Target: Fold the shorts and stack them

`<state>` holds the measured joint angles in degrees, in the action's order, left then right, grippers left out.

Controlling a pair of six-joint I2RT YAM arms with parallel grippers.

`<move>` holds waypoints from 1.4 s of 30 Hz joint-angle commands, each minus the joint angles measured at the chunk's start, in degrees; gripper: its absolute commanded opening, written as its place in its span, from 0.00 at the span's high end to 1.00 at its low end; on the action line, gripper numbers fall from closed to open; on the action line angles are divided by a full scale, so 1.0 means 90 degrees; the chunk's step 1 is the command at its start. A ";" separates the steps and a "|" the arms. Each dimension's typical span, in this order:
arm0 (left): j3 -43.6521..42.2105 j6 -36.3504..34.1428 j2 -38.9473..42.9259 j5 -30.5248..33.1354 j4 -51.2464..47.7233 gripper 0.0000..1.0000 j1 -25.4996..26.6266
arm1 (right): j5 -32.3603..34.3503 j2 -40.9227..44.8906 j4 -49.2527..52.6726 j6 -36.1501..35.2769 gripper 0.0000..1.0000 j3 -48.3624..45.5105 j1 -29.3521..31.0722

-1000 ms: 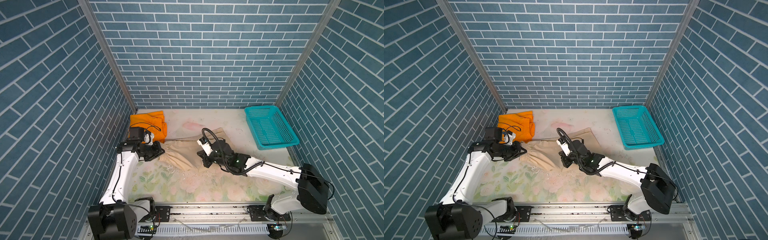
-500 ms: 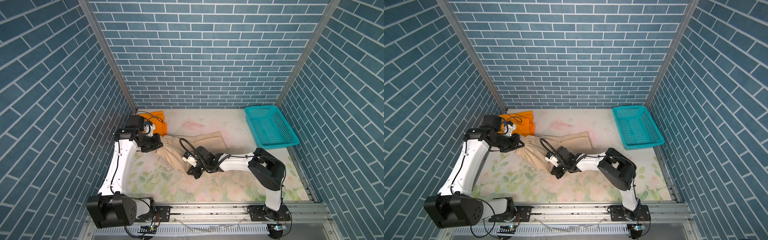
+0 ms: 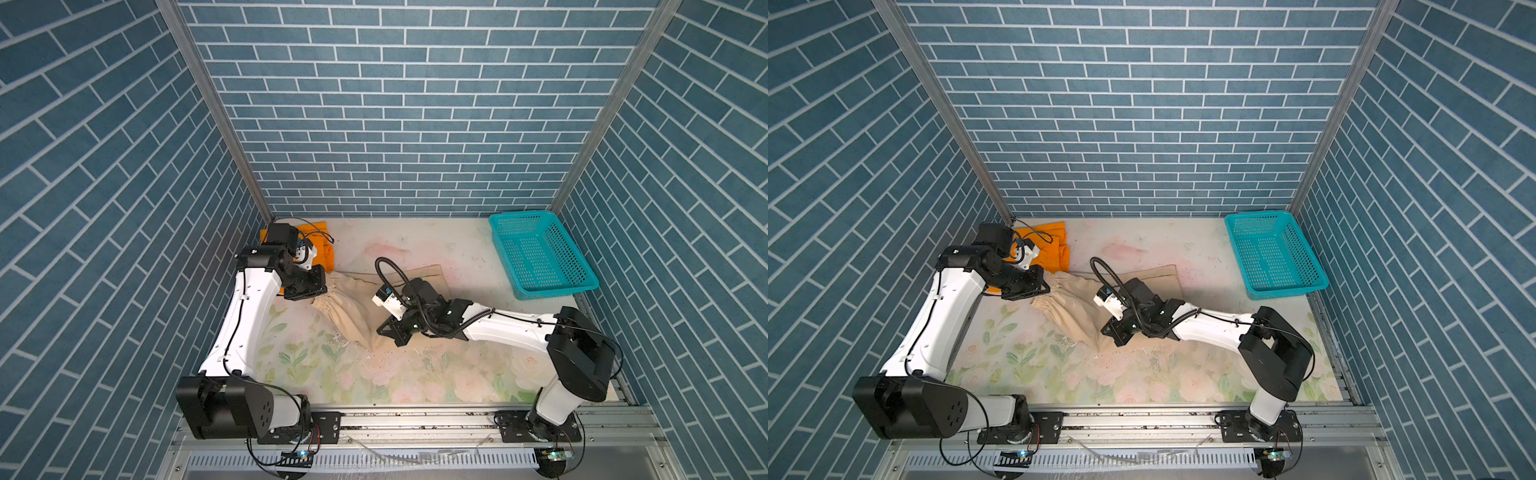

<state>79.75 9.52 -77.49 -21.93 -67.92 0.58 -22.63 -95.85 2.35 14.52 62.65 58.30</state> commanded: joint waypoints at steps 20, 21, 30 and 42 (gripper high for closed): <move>0.1156 -0.0261 -0.0181 -0.0096 -0.0407 1.00 0.0053 | -0.0121 -0.1837 -0.1351 0.0139 1.00 0.0463 0.0061; 0.1159 -0.0290 -0.0225 -0.0190 -0.0388 1.00 0.0053 | -0.0054 -0.1738 -0.1325 0.0160 1.00 0.0440 -0.0004; 0.1191 -0.0423 -0.0520 0.0006 -0.0571 1.00 0.0091 | 0.0092 -0.1794 -0.1062 0.0041 1.00 0.1026 -0.0695; 0.1432 -0.0355 -0.0497 0.0099 -0.0684 1.00 0.0357 | -0.0160 -0.4150 -0.0680 0.0285 1.00 0.3690 -0.0989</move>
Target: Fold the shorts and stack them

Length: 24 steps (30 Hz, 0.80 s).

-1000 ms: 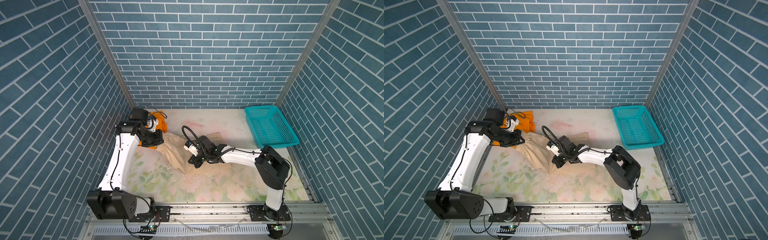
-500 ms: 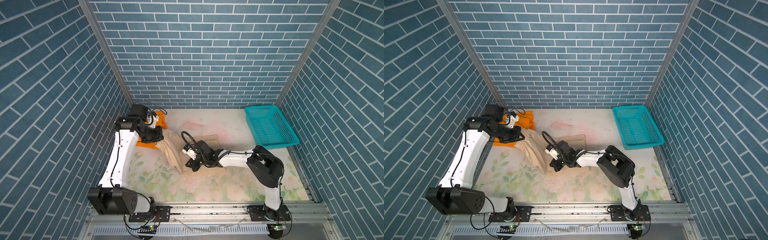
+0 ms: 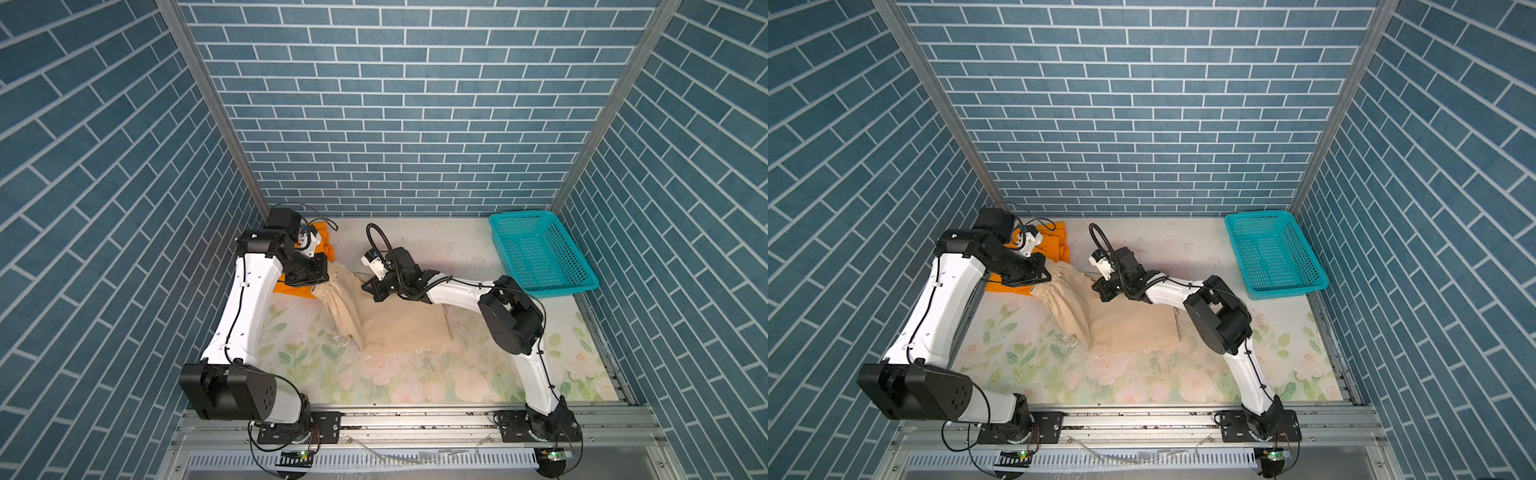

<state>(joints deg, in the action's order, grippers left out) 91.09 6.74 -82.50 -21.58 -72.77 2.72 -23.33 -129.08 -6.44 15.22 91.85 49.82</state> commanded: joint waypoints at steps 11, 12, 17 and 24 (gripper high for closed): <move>0.0416 0.0237 -0.0274 0.0754 -0.0203 1.00 0.0957 | 0.0044 -0.0337 0.0290 0.0226 1.00 0.0624 -0.0056; 0.0466 0.0285 -0.0335 0.0769 -0.0193 1.00 0.1021 | 0.0112 -0.0056 0.0217 0.0200 1.00 0.0282 -0.0064; 0.0846 0.0564 -0.0664 0.1043 -0.0266 1.00 0.1340 | 0.0504 0.1613 -0.0181 0.0199 1.00 -0.1748 -0.0084; 0.1754 0.0877 -0.1577 0.1951 -0.0837 1.00 0.2090 | 0.1184 0.3839 0.1250 0.0331 0.92 -0.3930 -0.0204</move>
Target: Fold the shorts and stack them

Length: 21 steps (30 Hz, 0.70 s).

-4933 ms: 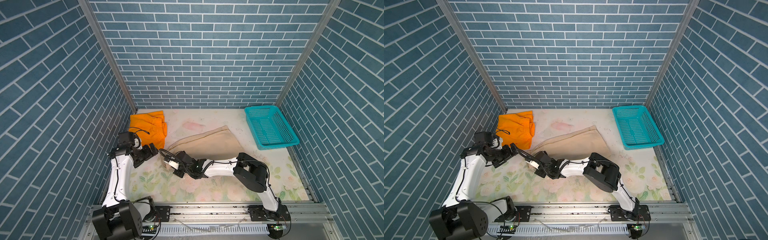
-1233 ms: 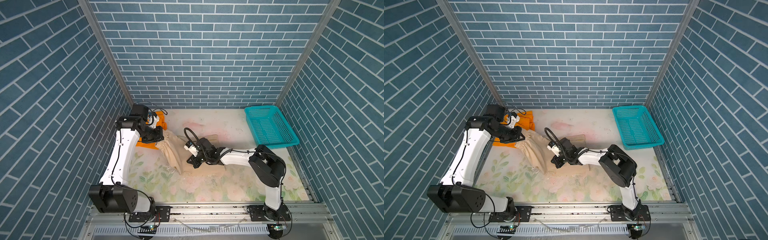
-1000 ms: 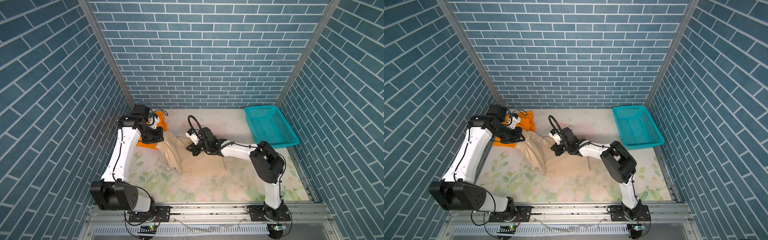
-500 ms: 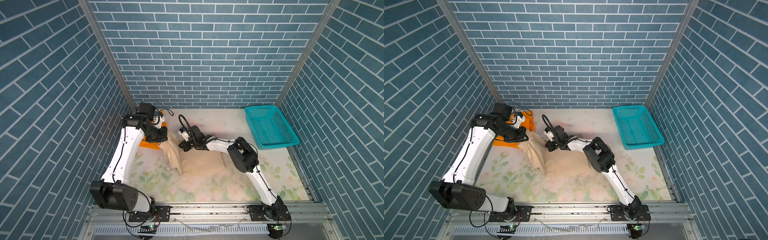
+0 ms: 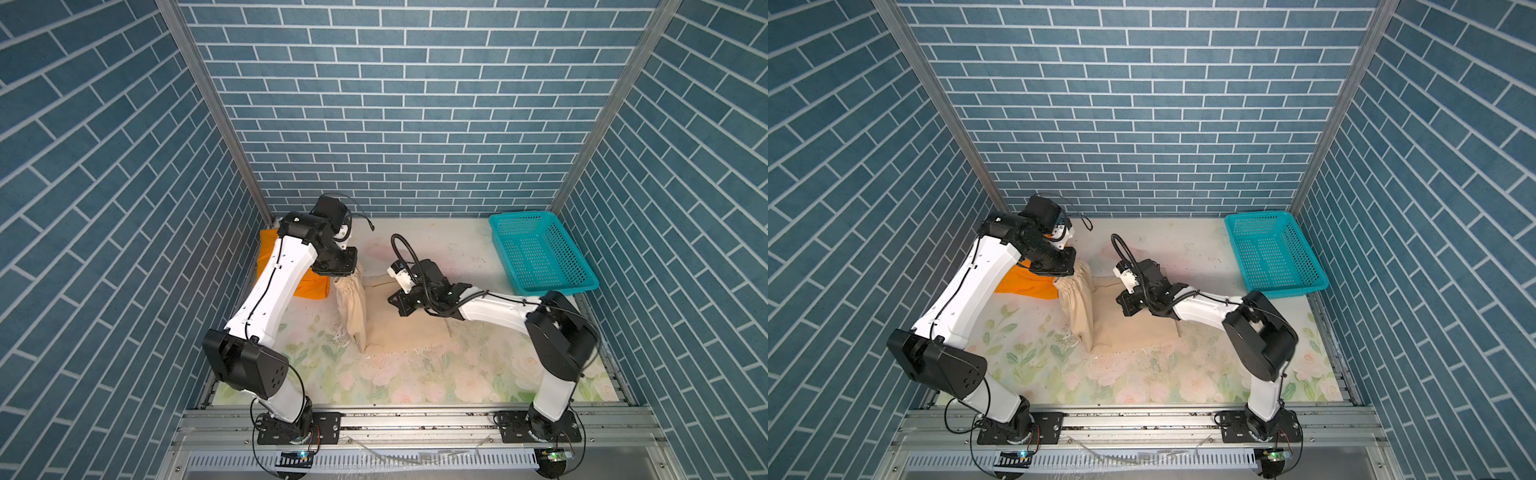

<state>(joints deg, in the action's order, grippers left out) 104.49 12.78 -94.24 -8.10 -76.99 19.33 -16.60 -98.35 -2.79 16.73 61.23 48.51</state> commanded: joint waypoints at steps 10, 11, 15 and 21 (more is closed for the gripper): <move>0.1484 0.0931 -0.1843 0.0987 -0.0445 1.00 0.1709 | 0.1506 0.2695 0.0987 0.1226 0.93 -0.2959 -0.0136; 0.1598 0.0984 -0.2009 0.1037 -0.0480 1.00 0.1818 | 0.1557 0.2722 0.1036 0.1245 0.94 -0.3025 -0.0154; 0.2059 0.1179 -0.2688 0.1207 -0.0605 1.00 0.2227 | 0.1424 0.2714 0.0956 0.1299 0.95 -0.3194 -0.0166; 0.2267 0.1404 -0.3326 0.1374 -0.0486 1.00 0.2575 | 0.1414 0.3071 0.0801 0.1447 0.95 -0.3430 -0.0165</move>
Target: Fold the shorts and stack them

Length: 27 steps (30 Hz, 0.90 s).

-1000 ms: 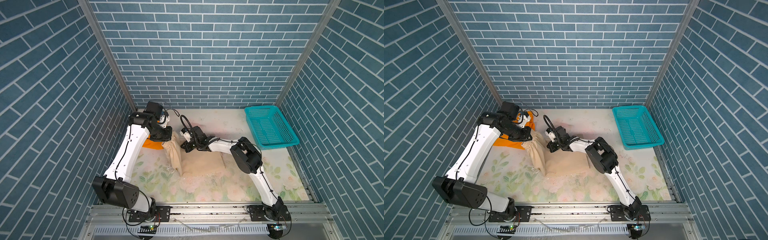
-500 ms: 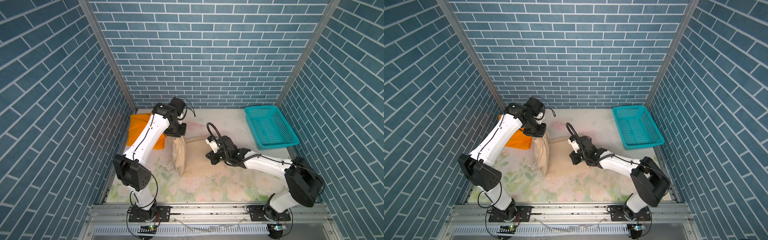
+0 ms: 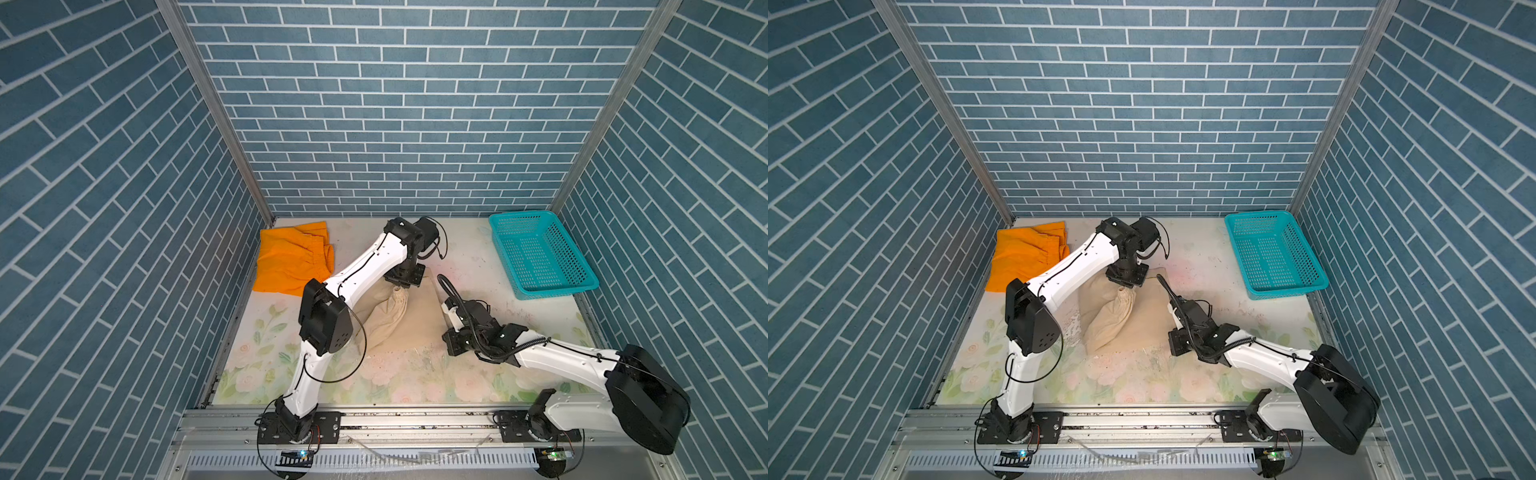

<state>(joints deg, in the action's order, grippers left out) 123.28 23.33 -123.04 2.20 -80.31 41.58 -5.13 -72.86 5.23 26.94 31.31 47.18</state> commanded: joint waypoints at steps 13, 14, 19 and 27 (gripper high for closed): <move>0.0125 0.0542 -0.0591 -0.0478 0.0861 1.00 0.0514 | -0.0352 0.0137 -0.0682 0.0664 0.94 -0.0375 -0.0018; 0.0133 0.0524 -0.0613 -0.0524 0.0878 1.00 0.0534 | -0.0330 0.0127 -0.0673 0.0669 0.94 -0.0374 -0.0025; 0.0102 0.0436 -0.0631 -0.0407 0.0799 1.00 0.0638 | -0.0295 -0.0117 -0.0733 0.0630 0.94 -0.0325 -0.0027; -0.0159 0.0139 -0.0371 -0.0557 0.1542 1.00 0.0853 | -0.0421 -0.0432 -0.1293 0.0800 0.96 -0.0457 -0.0027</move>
<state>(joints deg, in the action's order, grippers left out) 122.54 26.35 -128.27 -1.80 -69.73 47.70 -8.38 -76.38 -3.07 31.62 28.21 47.18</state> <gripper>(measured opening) 0.103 0.046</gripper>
